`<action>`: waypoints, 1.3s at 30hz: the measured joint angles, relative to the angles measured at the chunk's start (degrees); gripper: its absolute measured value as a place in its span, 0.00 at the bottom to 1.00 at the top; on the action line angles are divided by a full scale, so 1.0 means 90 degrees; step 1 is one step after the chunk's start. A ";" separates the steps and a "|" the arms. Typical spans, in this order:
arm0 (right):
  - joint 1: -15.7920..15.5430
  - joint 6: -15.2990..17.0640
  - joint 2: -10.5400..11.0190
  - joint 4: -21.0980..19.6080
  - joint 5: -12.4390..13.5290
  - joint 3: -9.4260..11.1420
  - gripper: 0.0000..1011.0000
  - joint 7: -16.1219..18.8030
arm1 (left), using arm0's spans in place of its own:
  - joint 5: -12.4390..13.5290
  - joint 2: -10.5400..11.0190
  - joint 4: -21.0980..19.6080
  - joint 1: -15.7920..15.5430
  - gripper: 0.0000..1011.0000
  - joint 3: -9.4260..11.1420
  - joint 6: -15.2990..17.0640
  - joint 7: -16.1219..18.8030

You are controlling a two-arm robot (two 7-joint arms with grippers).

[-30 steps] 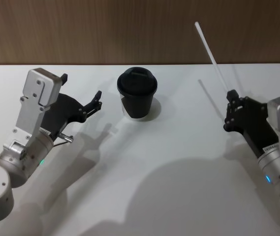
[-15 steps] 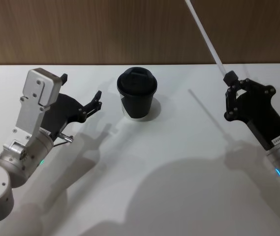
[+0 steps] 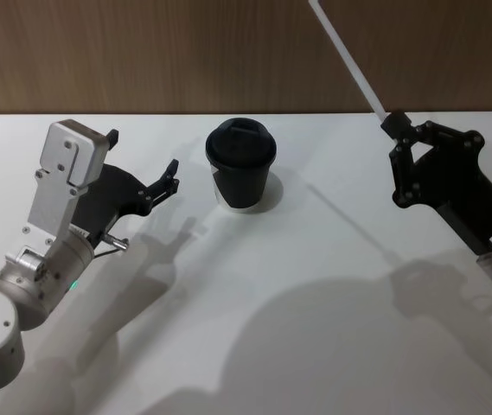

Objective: Pick up the straw with one hand, pass it to the other hand, and insert it into the cup.

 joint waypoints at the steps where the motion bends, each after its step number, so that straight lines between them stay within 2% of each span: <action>1: 0.0009 -0.0016 0.0013 -0.0005 0.0027 -0.0003 0.00 0.0037 | 0.0000 0.0000 0.0000 0.0000 0.99 0.0000 0.0000 0.0000; 15: 0.0086 -0.0185 0.0147 -0.0055 0.0313 -0.0022 0.00 0.0429 | 0.0000 0.0001 -0.0003 0.0002 0.99 -0.0004 0.0000 -0.0015; 21: 0.0102 -0.0217 0.0175 -0.0064 0.0373 -0.0027 0.00 0.0508 | -0.0074 0.0053 -0.0067 0.0004 0.99 -0.0035 -0.0025 -0.0181; 30: 0.0113 -0.0240 0.0196 -0.0071 0.0419 -0.0031 0.00 0.0566 | -0.0572 0.0174 -0.0264 0.0003 0.99 -0.0198 -0.0072 -0.0766; 39: 0.0119 -0.0251 0.0204 -0.0077 0.0439 -0.0031 0.00 0.0600 | -0.1419 0.0276 -0.0538 -0.0006 0.99 -0.0460 -0.0015 -0.1556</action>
